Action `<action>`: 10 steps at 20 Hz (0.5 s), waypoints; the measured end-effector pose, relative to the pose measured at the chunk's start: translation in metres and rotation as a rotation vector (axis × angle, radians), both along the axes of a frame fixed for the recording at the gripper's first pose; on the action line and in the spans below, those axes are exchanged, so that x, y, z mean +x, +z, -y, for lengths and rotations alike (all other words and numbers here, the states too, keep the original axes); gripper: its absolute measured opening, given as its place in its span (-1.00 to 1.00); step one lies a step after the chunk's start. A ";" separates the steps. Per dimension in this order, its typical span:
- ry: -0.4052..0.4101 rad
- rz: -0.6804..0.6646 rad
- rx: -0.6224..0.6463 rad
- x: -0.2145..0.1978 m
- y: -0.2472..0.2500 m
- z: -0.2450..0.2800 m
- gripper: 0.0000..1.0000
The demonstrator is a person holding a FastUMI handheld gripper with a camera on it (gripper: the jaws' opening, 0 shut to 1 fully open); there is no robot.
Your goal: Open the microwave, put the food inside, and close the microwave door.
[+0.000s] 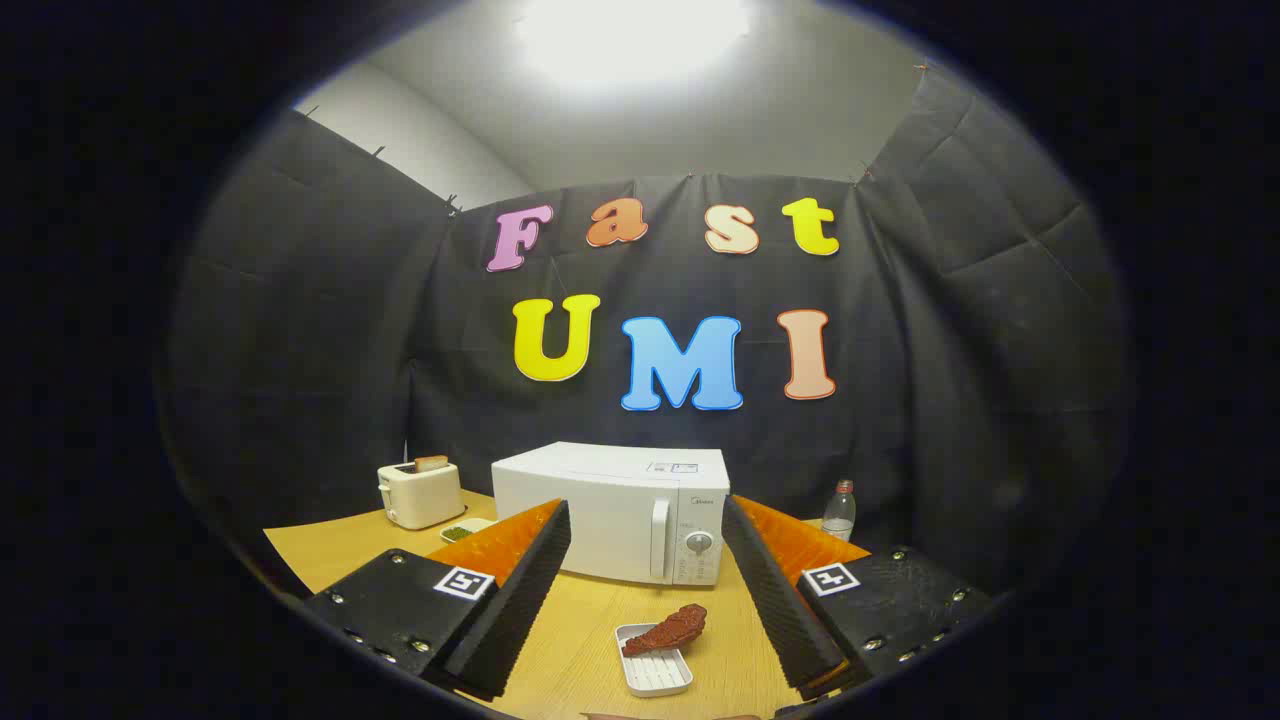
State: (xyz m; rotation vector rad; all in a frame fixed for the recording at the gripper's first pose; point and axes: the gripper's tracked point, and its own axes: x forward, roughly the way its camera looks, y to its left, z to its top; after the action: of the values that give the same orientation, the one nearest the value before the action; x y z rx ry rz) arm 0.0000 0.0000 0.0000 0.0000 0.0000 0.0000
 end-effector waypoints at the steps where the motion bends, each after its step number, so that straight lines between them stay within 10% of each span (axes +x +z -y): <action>1: 0.000 0.002 -0.002 0.000 0.001 0.000 0.93; 10: -0.014 0.025 -0.023 0.002 0.001 -0.004 0.93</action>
State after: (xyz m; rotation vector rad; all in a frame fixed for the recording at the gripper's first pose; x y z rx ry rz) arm 0.0017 0.0038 0.0013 -0.0225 -0.0253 -0.0141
